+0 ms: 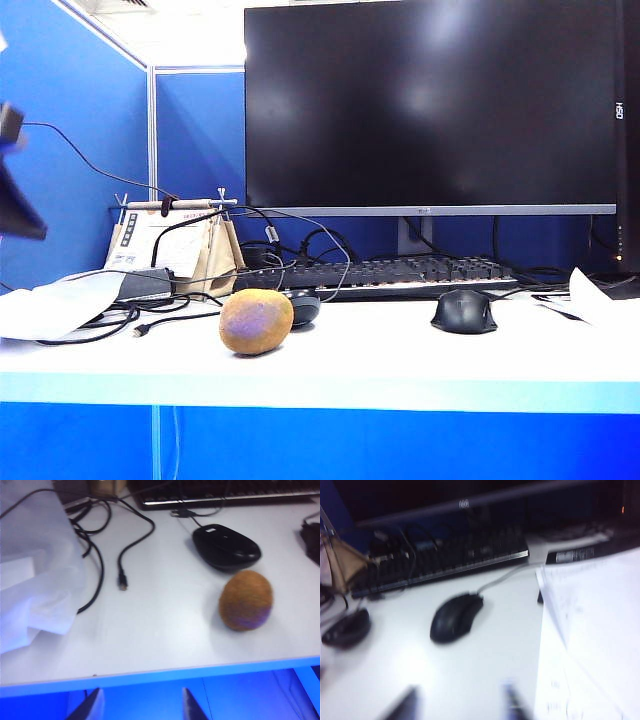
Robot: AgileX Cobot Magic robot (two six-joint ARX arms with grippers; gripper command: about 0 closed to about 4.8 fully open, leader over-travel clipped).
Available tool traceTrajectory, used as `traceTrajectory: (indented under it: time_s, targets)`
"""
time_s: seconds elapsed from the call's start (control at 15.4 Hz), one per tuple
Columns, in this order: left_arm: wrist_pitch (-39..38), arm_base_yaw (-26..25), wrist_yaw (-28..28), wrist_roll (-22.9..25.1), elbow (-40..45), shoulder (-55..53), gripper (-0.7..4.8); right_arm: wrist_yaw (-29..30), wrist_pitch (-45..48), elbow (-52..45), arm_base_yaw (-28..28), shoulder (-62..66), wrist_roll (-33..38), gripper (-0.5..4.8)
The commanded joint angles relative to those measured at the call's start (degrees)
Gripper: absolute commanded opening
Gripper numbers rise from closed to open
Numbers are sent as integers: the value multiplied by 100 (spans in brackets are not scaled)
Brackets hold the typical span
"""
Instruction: Pick up the kiwi and place it near the upside-down mouse.
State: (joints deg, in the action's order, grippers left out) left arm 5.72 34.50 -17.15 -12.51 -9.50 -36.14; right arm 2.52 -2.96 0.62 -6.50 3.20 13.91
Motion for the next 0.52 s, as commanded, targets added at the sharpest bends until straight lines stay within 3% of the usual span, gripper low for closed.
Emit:
traceTrajectory:
  time_s: [0.07, 0.33, 0.52]
  targets:
    - [227, 0, -525, 0, 240, -9, 209, -262, -730, -48, -13, -205, -39, 201]
    - [452, 2, -756, -59, 890, -17, 210, -219, -734, -48, -15, -195, -37, 201]
    - [459, -4, -772, -136, 894, -15, 209, -258, -584, -46, -2, -210, -42, 202]
